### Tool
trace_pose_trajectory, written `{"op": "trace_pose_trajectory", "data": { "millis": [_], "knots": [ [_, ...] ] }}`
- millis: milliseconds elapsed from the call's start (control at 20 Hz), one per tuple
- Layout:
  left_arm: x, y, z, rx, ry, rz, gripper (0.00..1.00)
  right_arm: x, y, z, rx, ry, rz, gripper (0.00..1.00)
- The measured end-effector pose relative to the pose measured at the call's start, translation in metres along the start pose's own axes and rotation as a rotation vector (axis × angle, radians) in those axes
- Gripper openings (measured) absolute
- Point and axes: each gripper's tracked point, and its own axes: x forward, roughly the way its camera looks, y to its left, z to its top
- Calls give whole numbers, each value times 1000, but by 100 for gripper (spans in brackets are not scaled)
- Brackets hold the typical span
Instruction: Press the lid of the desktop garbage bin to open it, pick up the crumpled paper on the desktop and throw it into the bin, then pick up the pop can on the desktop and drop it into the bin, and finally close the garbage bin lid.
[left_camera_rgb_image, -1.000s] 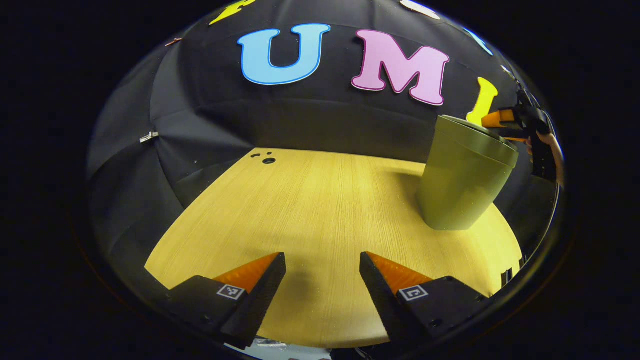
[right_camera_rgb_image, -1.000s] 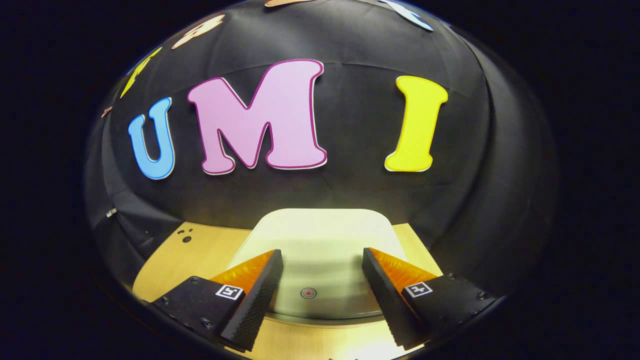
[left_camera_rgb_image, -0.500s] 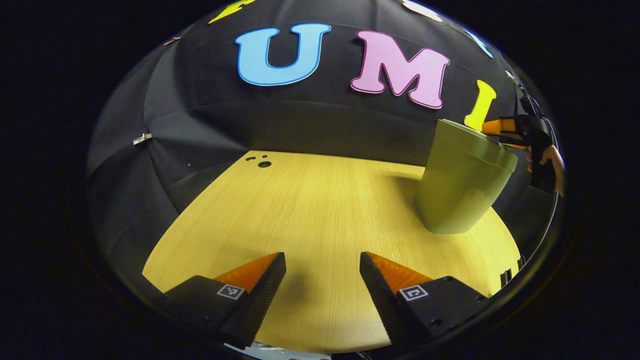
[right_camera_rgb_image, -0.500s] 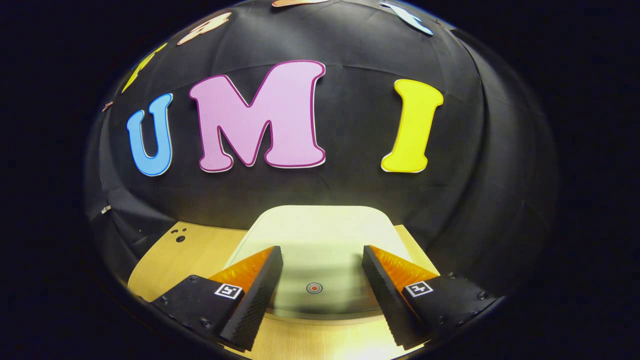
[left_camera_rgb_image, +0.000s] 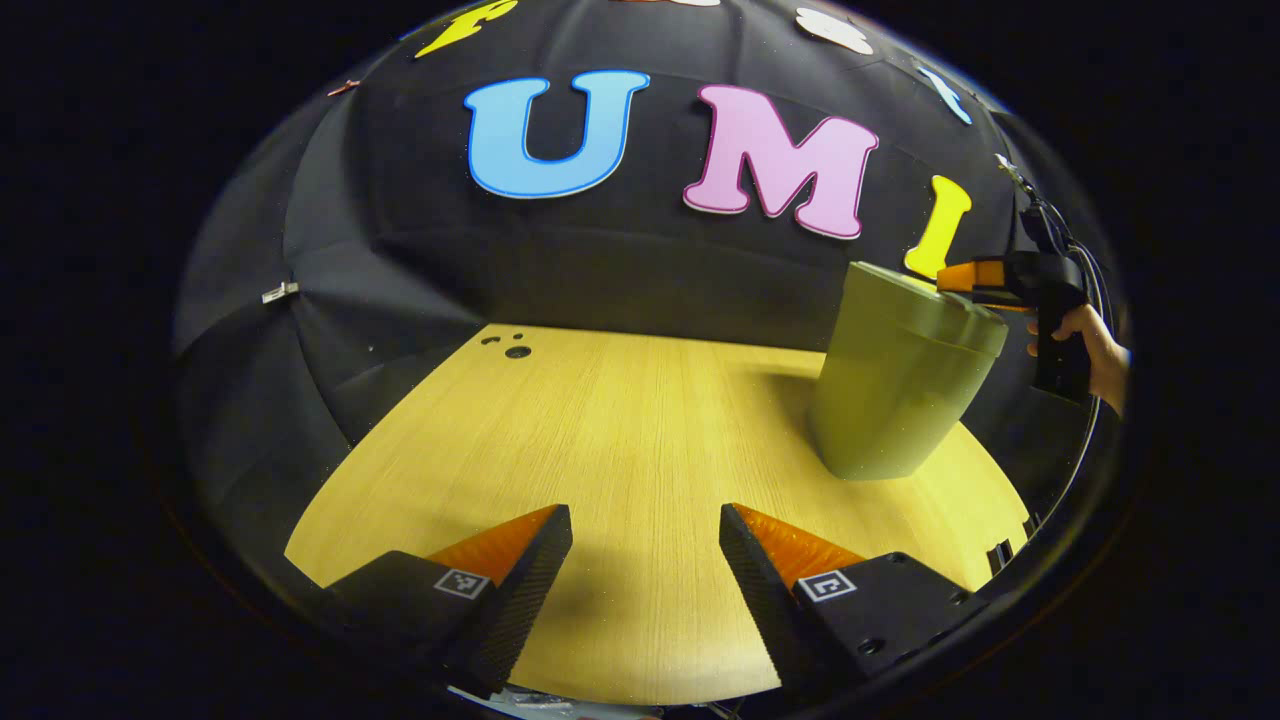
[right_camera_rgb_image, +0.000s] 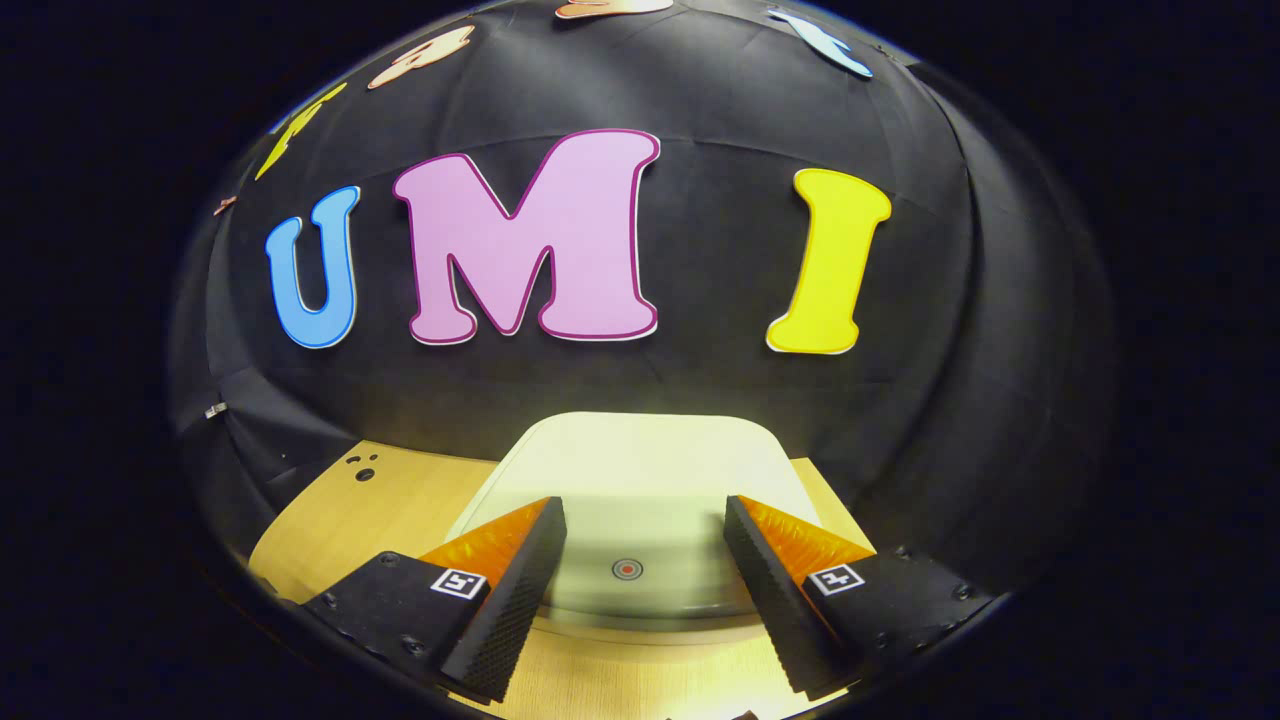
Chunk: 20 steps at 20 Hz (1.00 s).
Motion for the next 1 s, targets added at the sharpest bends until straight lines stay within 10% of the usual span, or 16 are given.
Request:
{"op": "trace_pose_trajectory", "data": {
  "millis": [700,1000],
  "knots": [
    [-83,-39,71,57,-283,-40,99,-157,38,-14,110,-170,46,100],
    [-75,-74,47,102,-220,-126,96,-191,43,-60,61,-131,36,100]
  ]
}}
